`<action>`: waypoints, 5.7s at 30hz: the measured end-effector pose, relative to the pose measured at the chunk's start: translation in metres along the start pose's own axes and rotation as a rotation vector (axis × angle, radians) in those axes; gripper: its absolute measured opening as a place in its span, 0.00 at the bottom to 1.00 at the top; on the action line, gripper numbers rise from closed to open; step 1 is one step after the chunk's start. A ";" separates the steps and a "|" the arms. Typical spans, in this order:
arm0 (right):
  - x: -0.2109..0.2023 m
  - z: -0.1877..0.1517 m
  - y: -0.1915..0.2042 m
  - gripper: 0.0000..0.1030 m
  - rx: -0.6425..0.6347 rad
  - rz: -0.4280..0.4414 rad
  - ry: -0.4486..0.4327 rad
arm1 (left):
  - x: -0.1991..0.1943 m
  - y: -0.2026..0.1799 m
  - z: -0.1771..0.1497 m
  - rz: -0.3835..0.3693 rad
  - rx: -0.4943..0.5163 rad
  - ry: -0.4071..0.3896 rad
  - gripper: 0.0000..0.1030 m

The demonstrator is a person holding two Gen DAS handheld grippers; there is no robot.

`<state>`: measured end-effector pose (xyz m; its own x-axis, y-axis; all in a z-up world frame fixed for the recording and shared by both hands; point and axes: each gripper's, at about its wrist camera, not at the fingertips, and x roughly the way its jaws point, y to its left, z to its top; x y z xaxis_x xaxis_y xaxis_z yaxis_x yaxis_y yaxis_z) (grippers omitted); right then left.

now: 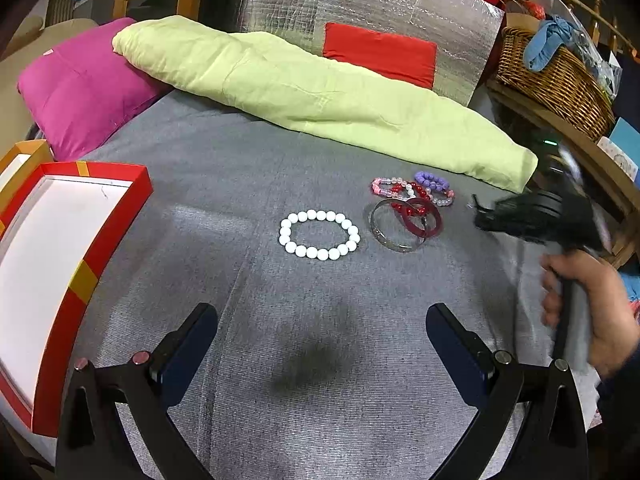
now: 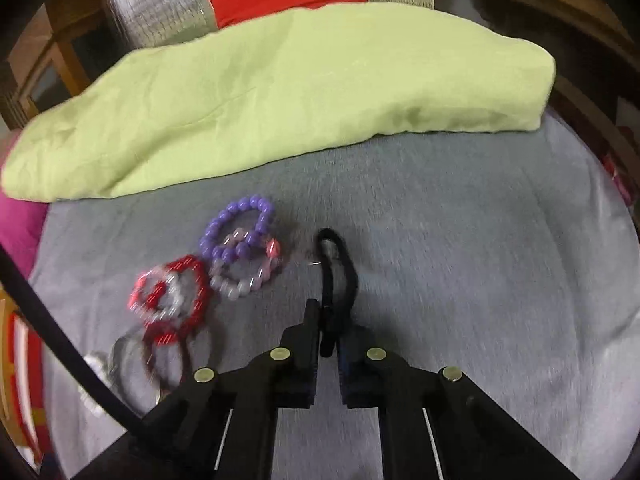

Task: Organize jewelry
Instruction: 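Grasp the black hair tie with the right tool while the left tool grasps the silver bangle, then carry the hair tie and silver bangle in both tools over the red-rimmed white tray, then open the right tool to drop the hair tie while the left tool releases the bangle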

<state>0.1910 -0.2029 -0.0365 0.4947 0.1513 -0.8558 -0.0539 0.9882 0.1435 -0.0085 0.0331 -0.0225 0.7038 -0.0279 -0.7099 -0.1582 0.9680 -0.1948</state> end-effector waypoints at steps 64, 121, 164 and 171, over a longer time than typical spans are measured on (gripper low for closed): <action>-0.102 -0.192 0.037 0.08 -0.101 0.321 -0.087 | -0.003 0.040 -0.020 -0.002 0.019 0.137 0.03; -0.131 -0.170 0.222 0.08 -0.402 0.418 -0.140 | -0.099 0.218 -0.017 0.353 -0.525 -0.192 0.03; -0.088 -0.143 0.221 0.64 -0.259 0.413 -0.082 | -0.117 0.199 0.003 0.497 -0.496 -0.348 0.66; -0.086 -0.145 0.101 0.64 -0.122 0.291 -0.081 | -0.074 0.128 0.010 0.346 -0.204 -0.209 0.71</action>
<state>0.0176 -0.1129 -0.0207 0.5105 0.4306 -0.7443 -0.3049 0.9000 0.3116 -0.0735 0.1615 0.0116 0.7069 0.3600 -0.6088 -0.5273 0.8419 -0.1144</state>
